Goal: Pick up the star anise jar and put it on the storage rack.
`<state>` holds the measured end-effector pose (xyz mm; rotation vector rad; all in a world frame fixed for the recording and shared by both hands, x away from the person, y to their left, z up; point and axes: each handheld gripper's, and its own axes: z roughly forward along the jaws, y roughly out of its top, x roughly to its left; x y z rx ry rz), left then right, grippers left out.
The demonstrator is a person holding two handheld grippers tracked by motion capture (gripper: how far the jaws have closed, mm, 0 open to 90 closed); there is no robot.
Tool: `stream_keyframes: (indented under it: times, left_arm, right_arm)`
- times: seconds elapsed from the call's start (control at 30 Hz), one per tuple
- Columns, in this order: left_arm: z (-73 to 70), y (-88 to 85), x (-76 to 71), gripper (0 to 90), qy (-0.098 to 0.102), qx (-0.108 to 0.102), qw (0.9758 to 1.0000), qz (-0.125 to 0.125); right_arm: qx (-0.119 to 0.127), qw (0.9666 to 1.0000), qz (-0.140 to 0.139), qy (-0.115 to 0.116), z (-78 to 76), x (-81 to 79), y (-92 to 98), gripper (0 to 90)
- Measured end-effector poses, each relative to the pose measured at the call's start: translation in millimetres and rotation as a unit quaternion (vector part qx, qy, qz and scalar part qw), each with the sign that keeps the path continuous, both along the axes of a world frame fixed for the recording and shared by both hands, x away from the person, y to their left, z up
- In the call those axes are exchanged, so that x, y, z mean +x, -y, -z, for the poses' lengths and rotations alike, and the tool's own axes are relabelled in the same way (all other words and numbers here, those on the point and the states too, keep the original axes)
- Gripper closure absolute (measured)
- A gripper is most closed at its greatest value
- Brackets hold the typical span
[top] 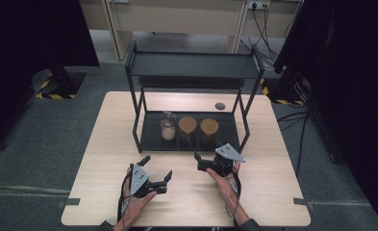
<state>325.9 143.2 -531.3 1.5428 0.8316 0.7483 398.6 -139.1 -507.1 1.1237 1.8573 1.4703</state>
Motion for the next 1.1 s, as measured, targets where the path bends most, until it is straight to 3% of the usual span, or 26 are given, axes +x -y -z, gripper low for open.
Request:
stream_keyframes:
  times: [1.1]
  left_arm:
    - [0.0, 0.1, -0.1, 2.0, 0.000, 0.000, 1.0000, 0.000]
  right_arm:
    - [0.008, 0.9999, -0.013, 0.006, -0.2, -13.5, -3.0, 1.7]
